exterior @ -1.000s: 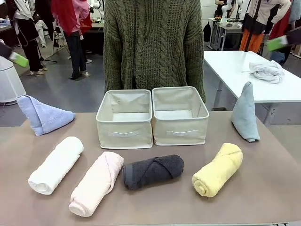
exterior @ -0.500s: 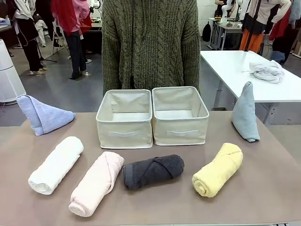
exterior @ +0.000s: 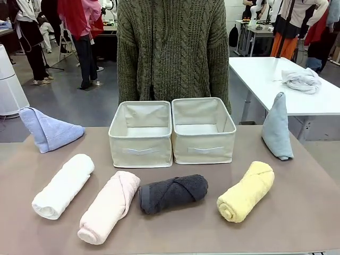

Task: Sort the towels based on their folding style.
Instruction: Pick up one triangle-folded towel and place it in the left Fabric basket.

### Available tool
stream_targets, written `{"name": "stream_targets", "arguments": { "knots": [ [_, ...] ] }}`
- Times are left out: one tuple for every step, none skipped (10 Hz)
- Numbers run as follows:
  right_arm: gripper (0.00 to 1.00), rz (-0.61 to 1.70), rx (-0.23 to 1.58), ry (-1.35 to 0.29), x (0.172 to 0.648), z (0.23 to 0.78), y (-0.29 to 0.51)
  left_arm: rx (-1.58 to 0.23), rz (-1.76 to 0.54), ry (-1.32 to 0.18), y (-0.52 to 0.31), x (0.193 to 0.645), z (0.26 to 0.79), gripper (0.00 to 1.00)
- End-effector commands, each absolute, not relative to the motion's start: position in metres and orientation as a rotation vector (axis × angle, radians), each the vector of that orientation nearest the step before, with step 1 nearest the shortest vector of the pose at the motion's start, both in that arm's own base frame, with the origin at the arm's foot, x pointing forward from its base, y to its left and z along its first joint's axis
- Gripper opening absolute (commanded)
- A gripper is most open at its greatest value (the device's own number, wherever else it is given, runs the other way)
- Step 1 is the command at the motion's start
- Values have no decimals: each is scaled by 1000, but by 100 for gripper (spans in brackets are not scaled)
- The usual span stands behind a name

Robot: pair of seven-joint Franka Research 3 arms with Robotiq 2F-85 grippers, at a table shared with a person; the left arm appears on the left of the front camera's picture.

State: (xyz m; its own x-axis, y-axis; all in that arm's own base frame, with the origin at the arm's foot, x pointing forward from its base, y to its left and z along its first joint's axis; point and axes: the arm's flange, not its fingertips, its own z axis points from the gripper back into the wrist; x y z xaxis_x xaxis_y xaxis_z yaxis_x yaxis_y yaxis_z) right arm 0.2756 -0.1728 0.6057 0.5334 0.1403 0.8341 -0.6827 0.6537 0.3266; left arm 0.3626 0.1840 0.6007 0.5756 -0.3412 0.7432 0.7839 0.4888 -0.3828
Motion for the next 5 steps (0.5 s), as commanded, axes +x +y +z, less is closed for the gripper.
{"name": "stream_targets", "arguments": {
  "knots": [
    [100,550,713,-857,278,602,-182,-776,-758,-659,184,357,603,100],
    [100,544,712,-857,278,602,-183,-758,-749,-652,184,354,602,100],
    [100,536,696,-851,280,602,-180,-724,-747,-632,179,352,600,100],
    [100,532,705,-854,274,600,-181,-768,-734,-643,188,358,602,100],
    [100,532,705,-854,274,600,-181,-768,-734,-643,188,358,602,100]
  ]
}}
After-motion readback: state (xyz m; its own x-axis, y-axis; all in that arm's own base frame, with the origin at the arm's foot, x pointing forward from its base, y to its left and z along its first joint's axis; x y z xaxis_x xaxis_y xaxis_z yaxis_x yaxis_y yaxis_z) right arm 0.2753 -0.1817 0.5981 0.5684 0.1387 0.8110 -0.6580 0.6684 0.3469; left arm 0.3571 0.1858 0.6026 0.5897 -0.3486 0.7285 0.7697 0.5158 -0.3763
